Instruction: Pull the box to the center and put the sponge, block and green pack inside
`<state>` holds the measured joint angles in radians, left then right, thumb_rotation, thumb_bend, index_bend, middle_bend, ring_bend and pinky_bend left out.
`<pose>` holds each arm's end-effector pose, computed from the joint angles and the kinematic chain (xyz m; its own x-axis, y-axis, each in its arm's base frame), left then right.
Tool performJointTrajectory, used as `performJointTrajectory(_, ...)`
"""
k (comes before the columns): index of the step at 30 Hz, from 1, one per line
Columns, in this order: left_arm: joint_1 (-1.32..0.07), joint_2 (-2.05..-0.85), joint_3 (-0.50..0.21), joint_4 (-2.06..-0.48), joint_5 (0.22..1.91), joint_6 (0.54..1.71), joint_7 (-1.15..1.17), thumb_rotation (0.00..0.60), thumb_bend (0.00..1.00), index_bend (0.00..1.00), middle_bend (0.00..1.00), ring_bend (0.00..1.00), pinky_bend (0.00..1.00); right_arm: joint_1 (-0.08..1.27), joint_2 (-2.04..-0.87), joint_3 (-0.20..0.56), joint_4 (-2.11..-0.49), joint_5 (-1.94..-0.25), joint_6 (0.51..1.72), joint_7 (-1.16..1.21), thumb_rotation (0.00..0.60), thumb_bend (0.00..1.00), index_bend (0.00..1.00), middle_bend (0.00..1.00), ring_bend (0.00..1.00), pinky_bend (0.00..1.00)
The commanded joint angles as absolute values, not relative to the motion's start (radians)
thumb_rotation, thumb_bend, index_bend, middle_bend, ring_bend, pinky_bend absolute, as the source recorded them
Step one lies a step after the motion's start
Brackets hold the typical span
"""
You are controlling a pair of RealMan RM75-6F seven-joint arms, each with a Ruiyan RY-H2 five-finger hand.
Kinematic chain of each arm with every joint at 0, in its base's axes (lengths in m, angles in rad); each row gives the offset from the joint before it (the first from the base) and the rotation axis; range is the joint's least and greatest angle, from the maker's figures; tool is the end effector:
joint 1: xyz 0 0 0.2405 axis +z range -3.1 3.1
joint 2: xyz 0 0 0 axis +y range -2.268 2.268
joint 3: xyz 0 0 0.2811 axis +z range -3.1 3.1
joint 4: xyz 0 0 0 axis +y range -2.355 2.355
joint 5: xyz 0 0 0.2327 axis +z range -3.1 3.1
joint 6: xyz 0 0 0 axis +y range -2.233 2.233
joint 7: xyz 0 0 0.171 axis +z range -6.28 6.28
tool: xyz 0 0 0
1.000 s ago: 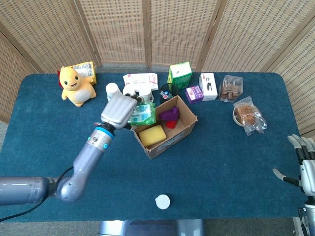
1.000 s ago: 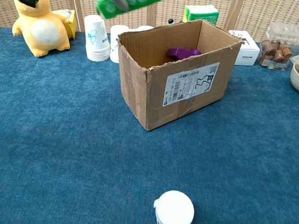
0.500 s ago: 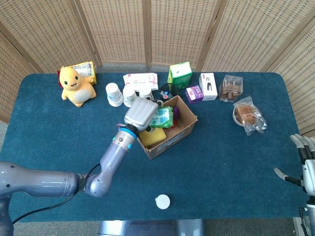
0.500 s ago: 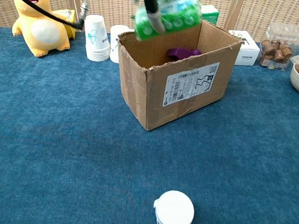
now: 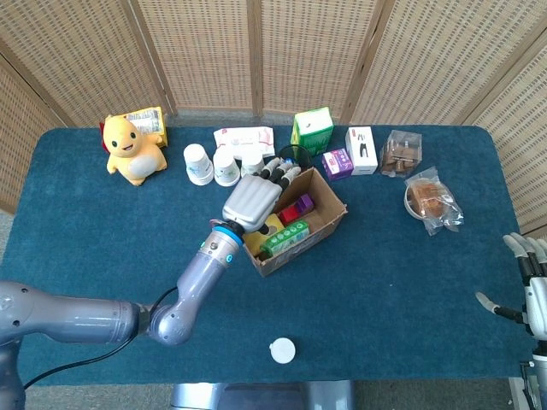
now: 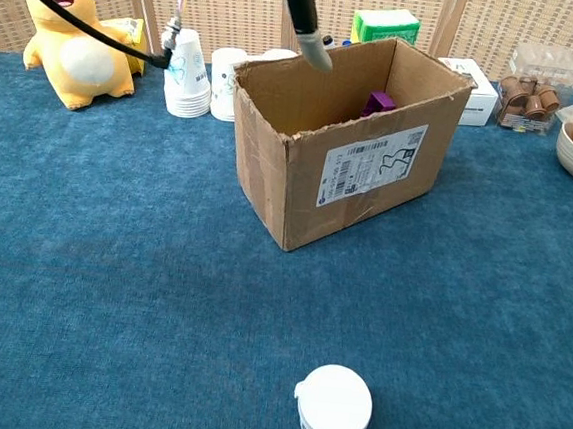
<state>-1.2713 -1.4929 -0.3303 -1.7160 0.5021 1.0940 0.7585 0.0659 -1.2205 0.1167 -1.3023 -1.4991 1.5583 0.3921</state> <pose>0.0527 0.4234 -0.0158 0.4939 0.1398 0.8582 0.7978 -0.4655 -0.3833 -0.3891 -0.2215 0.1729 0.2128 0.1456 0.9662 -0.9763 -0.0083 0.2162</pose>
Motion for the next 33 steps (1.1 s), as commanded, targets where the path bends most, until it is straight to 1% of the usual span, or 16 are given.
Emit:
performJointTrajectory(1, -1.229, -1.411, -0.281, -1.799, 0.540, 1.131, 0.786, 0.600, 0.11, 0.03, 0.00, 0.00, 0.26, 0.065, -1.220, 0.117, -1.304, -1.501, 1.562, 0.387, 0.600, 0.00, 0.10, 0.00, 0.00, 0.06)
performJointTrajectory(5, -1.142, -1.296, -0.203, -1.910, 0.610, 1.195, 0.789, 0.600, 0.11, 0.03, 0.00, 0.00, 0.20, 0.064, -1.219, 0.116, -1.310, -1.504, 1.566, 0.380, 0.600, 0.00, 0.10, 0.00, 0.00, 0.06)
performJointTrajectory(7, -1.084, -1.230, -0.124, -1.954, 0.658, 1.249, 0.826, 0.600, 0.11, 0.02, 0.00, 0.00, 0.16, 0.065, -1.220, 0.113, -1.312, -1.513, 1.570, 0.370, 0.600, 0.00, 0.10, 0.00, 0.00, 0.06)
performJointTrajectory(9, -1.046, -1.197, -0.080, -1.977, 0.693, 1.280, 0.835, 0.600, 0.11, 0.01, 0.00, 0.00, 0.08, 0.065, -1.221, 0.110, -1.313, -1.517, 1.570, 0.361, 0.600, 0.00, 0.10, 0.00, 0.00, 0.06)
performJointTrajectory(10, -1.009, -1.173, -0.046, -1.992, 0.714, 1.307, 0.831, 0.600, 0.11, 0.01, 0.00, 0.00, 0.05, 0.066, -1.221, 0.107, -1.314, -1.520, 1.569, 0.350, 0.600, 0.00, 0.10, 0.00, 0.00, 0.06)
performJointTrajectory(11, -0.989, -1.163, -0.031, -2.000, 0.724, 1.320, 0.825, 0.600, 0.11, 0.01, 0.00, 0.00, 0.02, 0.066, -1.221, 0.105, -1.315, -1.522, 1.568, 0.343, 0.600, 0.00, 0.09, 0.00, 0.00, 0.06)
performJointTrajectory(12, -0.931, -1.133, 0.013, -2.016, 0.717, 1.360, 0.808, 0.600, 0.11, 0.00, 0.00, 0.00, 0.00, 0.067, -1.221, 0.102, -1.315, -1.526, 1.566, 0.322, 0.600, 0.00, 0.09, 0.00, 0.00, 0.05)
performJointTrajectory(16, -0.821, -1.087, 0.093, -2.024, 0.806, 1.405, 0.738, 0.600, 0.11, 0.00, 0.00, 0.00, 0.00, 0.065, -1.216, 0.096, -1.329, -1.529, 1.566, 0.272, 0.600, 0.00, 0.09, 0.00, 0.00, 0.03)
performJointTrajectory(20, -0.708, -1.072, 0.166, -1.971, 0.939, 1.447, 0.641, 0.600, 0.10, 0.00, 0.00, 0.00, 0.00, 0.061, -1.197, 0.083, -1.362, -1.529, 1.553, 0.224, 0.600, 0.00, 0.07, 0.00, 0.00, 0.00)
performJointTrajectory(21, -0.659, -1.075, 0.200, -1.932, 0.988, 1.472, 0.613, 0.600, 0.10, 0.00, 0.00, 0.00, 0.00, 0.060, -1.186, 0.076, -1.381, -1.528, 1.541, 0.202, 0.600, 0.00, 0.06, 0.00, 0.00, 0.00)
performJointTrajectory(24, -0.577, -1.097, 0.237, -1.855, 1.083, 1.511, 0.527, 0.600, 0.10, 0.00, 0.00, 0.00, 0.00, 0.060, -1.171, 0.071, -1.412, -1.530, 1.534, 0.176, 0.600, 0.00, 0.05, 0.00, 0.00, 0.00)
performJointTrajectory(29, -0.444, -1.134, 0.270, -1.724, 1.195, 1.558, 0.341, 0.600, 0.10, 0.00, 0.00, 0.00, 0.00, 0.061, -1.164, 0.067, -1.429, -1.526, 1.522, 0.157, 0.600, 0.00, 0.05, 0.00, 0.00, 0.00)
performJointTrajectory(33, -0.363, -1.172, 0.266, -1.600, 1.272, 1.576, 0.187, 0.600, 0.10, 0.00, 0.00, 0.00, 0.00, 0.061, -1.164, 0.069, -1.432, -1.523, 1.523, 0.150, 0.600, 0.00, 0.06, 0.00, 0.00, 0.00)
